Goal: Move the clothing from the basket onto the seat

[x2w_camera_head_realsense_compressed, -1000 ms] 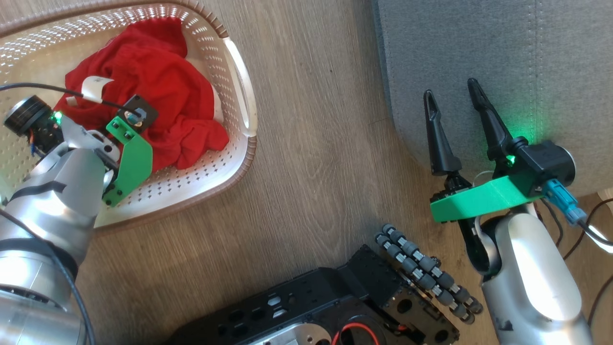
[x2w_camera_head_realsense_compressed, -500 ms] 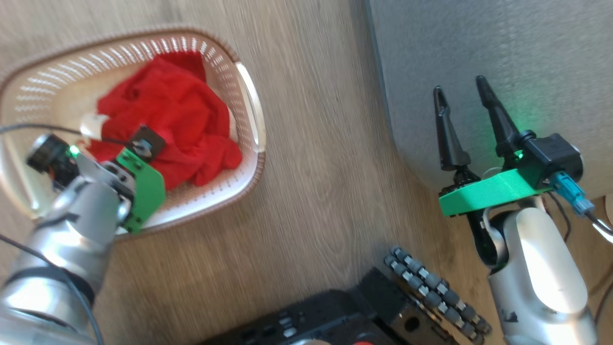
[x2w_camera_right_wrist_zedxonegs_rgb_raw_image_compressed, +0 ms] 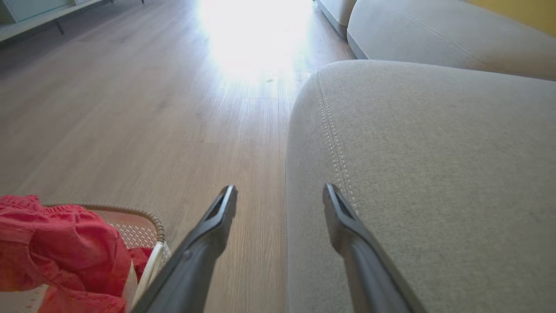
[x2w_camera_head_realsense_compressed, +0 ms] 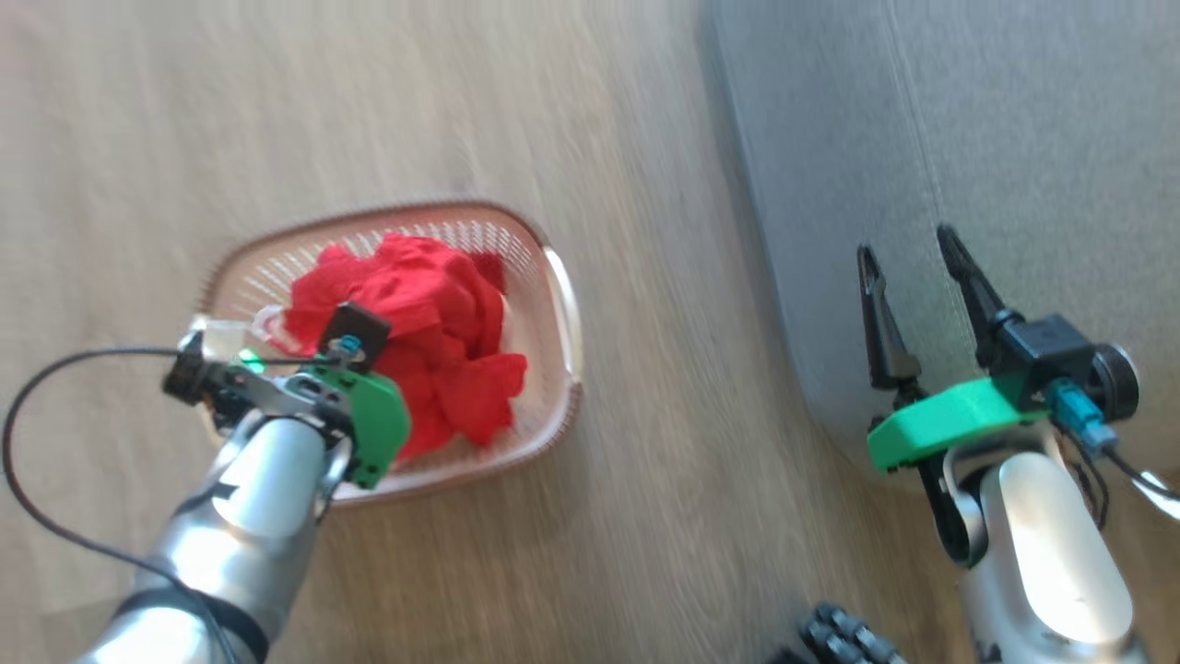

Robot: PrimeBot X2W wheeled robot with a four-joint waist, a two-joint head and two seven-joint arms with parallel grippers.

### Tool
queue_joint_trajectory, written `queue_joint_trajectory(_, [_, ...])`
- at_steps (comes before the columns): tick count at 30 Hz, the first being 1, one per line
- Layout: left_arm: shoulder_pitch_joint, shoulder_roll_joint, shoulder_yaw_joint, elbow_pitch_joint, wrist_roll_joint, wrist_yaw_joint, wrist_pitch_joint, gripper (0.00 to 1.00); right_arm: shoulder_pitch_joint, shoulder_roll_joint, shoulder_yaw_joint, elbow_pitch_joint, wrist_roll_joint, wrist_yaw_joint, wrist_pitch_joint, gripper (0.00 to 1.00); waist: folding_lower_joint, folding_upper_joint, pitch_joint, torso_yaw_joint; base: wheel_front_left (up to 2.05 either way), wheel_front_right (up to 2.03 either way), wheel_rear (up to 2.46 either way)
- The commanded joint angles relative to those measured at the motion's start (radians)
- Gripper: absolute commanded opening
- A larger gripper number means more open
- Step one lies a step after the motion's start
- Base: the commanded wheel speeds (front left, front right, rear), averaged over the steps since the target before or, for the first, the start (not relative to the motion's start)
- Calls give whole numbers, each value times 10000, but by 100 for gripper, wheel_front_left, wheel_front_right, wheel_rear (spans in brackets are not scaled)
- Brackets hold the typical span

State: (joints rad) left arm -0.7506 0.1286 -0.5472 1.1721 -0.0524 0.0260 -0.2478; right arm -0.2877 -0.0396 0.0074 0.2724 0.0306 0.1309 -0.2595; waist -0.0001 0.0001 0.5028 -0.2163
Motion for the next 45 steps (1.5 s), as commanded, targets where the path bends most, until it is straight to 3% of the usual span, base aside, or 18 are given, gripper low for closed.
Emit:
queue_joint_trajectory(1, [297,231,317,-757,-97,152,-134,0,174,-106,123,-194,-85,-2,-23,100,1,-1,-1079,756,0,0,0])
queue_joint_trajectory(12, [2566,571,1634,-5473,-583,1060,-138,0,773,-106,229,-394,-146,-2,-23,100,1,-1,-2772,1320,0,0,0])
queue_joint_trajectory(30, [4297,26,3627,-10879,-59,938,-139,0,1707,-106,409,-703,-125,-2,-23,100,1,-1,-4183,1840,0,0,0])
queue_joint_trajectory(34, [4310,-141,3876,-11728,-41,701,-139,0,1856,-106,380,-861,-70,-2,-23,100,1,-1,-4294,1921,0,0,0])
queue_joint_trajectory(45, [4123,-528,3619,-13223,-51,-487,-139,0,2319,-106,504,-1538,-79,-2,-23,100,1,-1,-4432,2042,0,0,0])
